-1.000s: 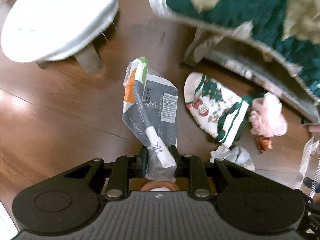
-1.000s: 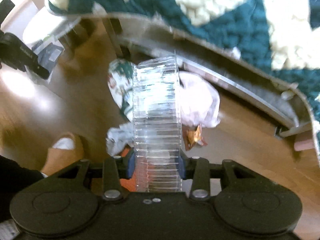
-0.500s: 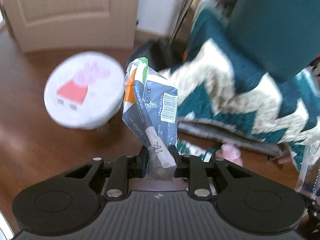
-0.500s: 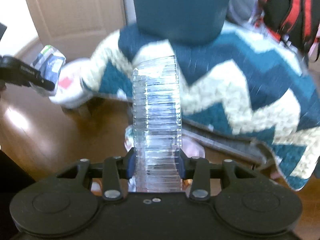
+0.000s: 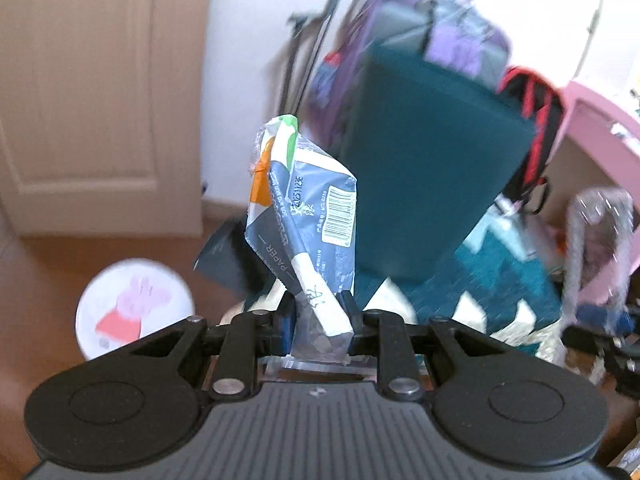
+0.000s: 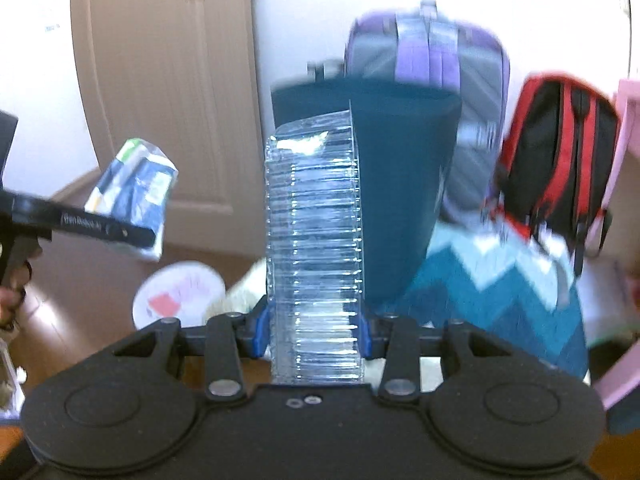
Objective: Collect trash
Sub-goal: 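Carry the grey paper and clear tray up over the teal wastebasket, then open both grippers to drop the paper and tray into the wastebasket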
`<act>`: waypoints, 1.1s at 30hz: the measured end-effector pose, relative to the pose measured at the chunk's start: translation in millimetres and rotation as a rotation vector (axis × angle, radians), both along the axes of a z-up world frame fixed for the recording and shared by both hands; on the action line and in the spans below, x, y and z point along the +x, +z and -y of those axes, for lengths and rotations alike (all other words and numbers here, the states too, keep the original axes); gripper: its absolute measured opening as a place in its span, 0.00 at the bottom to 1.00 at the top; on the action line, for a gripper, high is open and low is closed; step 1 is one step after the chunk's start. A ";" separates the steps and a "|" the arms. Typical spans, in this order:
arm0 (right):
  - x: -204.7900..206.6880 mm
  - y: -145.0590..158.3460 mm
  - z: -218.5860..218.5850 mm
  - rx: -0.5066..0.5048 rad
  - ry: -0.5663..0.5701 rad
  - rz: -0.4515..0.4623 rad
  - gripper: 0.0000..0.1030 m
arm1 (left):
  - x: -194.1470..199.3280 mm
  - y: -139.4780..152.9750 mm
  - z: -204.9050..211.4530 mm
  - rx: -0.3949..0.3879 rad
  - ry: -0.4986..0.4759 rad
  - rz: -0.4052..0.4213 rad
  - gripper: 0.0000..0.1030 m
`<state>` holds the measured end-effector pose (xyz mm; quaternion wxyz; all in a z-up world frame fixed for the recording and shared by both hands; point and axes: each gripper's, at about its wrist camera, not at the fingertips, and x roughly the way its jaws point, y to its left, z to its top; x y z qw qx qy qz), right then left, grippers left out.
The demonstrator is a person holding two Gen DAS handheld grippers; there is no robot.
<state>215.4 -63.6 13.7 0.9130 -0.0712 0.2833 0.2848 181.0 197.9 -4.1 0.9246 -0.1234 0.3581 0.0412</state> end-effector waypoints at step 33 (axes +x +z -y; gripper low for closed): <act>182.8 98.3 -41.9 0.120 -0.100 0.096 0.39 | 192.9 117.6 46.3 0.064 -0.128 0.112 0.21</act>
